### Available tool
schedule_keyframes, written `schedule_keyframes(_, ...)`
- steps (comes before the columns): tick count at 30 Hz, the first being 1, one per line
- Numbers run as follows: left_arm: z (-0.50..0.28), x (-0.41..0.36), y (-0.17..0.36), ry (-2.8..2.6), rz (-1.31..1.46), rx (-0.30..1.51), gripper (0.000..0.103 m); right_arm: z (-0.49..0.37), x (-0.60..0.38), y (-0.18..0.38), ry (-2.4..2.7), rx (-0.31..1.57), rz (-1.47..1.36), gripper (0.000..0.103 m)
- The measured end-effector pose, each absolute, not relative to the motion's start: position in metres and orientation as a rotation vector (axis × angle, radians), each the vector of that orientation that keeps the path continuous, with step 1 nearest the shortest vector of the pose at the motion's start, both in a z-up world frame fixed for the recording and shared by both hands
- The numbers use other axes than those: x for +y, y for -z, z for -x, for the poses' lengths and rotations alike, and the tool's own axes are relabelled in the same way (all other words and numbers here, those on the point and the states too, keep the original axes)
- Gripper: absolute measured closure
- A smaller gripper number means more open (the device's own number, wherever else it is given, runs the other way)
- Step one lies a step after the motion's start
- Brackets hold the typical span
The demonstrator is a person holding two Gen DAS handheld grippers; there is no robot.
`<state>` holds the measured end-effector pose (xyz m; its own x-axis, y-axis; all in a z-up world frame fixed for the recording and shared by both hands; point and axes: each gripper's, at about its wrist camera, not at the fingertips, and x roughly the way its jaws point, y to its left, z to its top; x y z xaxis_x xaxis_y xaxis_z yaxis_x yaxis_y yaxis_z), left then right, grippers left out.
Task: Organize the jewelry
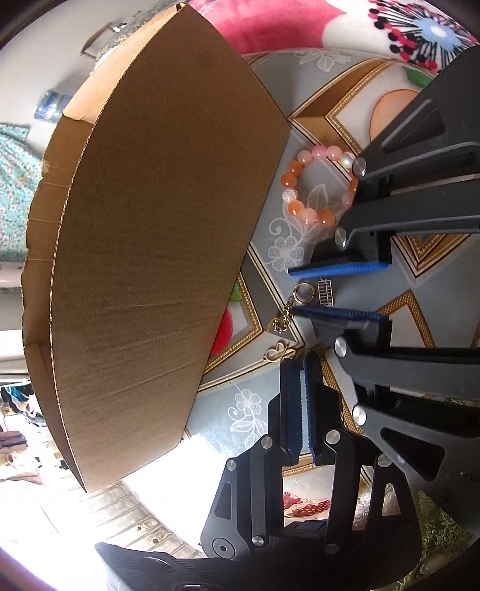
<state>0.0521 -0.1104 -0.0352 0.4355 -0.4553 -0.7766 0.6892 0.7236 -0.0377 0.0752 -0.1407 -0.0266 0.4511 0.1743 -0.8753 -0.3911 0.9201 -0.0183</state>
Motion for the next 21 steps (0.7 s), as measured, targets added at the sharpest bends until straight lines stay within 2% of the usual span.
schedule_keyframes(5, -0.051, -0.111, 0.034, 0.722, -0.312, 0.855, 0.094, -0.074, -0.148, 0.023, -0.351, 1.043, 0.188, 0.094)
schedule_keyframes(8, -0.051, -0.111, 0.034, 0.721, -0.312, 0.855, 0.095, -0.075, -0.152, 0.020, -0.349, 1.037, 0.169, 0.103)
schedule_keyframes(13, -0.051, -0.111, 0.034, 0.720, -0.312, 0.856, 0.095, -0.077, -0.160, 0.020, -0.349, 1.044, 0.148, 0.103)
schedule_keyframes(17, -0.052, -0.111, 0.034, 0.715, -0.312, 0.858, 0.095, -0.075, -0.166, 0.014, -0.361, 1.036, 0.120, 0.098)
schedule_keyframes(18, -0.052, -0.110, 0.034, 0.714, -0.312, 0.858, 0.095, -0.075, -0.166, 0.013, -0.367, 1.035, 0.114, 0.092)
schedule_keyframes(21, -0.052, -0.110, 0.034, 0.712, -0.313, 0.858, 0.095, -0.072, -0.171, 0.005, -0.379, 1.028, 0.124, 0.086)
